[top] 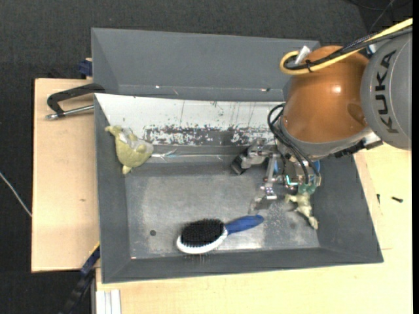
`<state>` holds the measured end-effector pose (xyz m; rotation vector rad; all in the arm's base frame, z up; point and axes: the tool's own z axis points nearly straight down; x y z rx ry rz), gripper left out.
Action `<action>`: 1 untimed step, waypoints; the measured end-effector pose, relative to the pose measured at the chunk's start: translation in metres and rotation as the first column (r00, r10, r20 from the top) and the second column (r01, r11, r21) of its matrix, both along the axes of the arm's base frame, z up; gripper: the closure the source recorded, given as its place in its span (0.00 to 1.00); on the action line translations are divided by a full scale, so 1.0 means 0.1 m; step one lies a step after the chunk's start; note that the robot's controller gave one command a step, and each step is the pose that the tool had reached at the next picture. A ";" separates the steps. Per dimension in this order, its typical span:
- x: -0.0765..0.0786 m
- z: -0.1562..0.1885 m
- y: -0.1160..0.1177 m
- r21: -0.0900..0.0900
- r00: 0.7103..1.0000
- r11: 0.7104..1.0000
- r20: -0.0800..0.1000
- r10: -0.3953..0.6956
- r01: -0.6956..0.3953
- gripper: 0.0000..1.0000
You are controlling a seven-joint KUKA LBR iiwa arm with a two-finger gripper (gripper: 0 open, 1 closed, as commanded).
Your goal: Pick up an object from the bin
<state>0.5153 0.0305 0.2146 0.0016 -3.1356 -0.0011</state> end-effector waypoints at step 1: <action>-0.12 -1.32 -0.06 0.002 0.998 0.998 0.013 -0.058 0.058 0.00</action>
Offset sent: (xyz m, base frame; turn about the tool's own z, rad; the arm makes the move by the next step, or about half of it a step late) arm -0.0151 -0.0081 -0.1446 0.0584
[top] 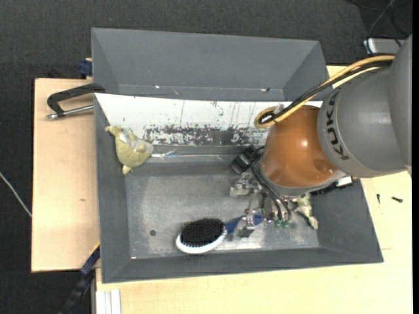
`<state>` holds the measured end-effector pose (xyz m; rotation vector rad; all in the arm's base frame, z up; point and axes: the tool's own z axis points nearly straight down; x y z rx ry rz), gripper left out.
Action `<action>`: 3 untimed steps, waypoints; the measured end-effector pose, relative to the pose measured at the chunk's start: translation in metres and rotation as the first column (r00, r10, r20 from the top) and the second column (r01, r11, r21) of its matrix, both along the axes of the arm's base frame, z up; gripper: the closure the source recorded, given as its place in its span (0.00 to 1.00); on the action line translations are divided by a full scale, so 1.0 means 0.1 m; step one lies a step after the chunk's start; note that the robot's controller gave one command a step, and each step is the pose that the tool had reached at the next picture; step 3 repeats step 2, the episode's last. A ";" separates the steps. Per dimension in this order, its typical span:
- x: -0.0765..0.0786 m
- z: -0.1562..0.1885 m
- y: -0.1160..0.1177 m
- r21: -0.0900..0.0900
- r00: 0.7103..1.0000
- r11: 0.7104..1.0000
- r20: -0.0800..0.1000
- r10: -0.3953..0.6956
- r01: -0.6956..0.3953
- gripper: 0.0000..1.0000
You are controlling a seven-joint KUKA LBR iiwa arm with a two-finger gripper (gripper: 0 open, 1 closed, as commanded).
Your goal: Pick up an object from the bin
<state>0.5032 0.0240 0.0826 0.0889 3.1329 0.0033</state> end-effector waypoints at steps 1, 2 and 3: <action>-0.01 -0.02 0.00 0.000 1.000 1.000 -0.005 -0.001 0.001 1.00; 0.26 1.68 -0.44 -0.003 1.000 1.000 0.006 0.014 -0.014 1.00; 0.26 1.68 -0.44 -0.003 1.000 1.000 0.006 0.014 -0.014 1.00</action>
Offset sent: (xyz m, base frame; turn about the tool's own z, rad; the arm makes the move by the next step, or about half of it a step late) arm 0.0000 0.0000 0.0000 0.0000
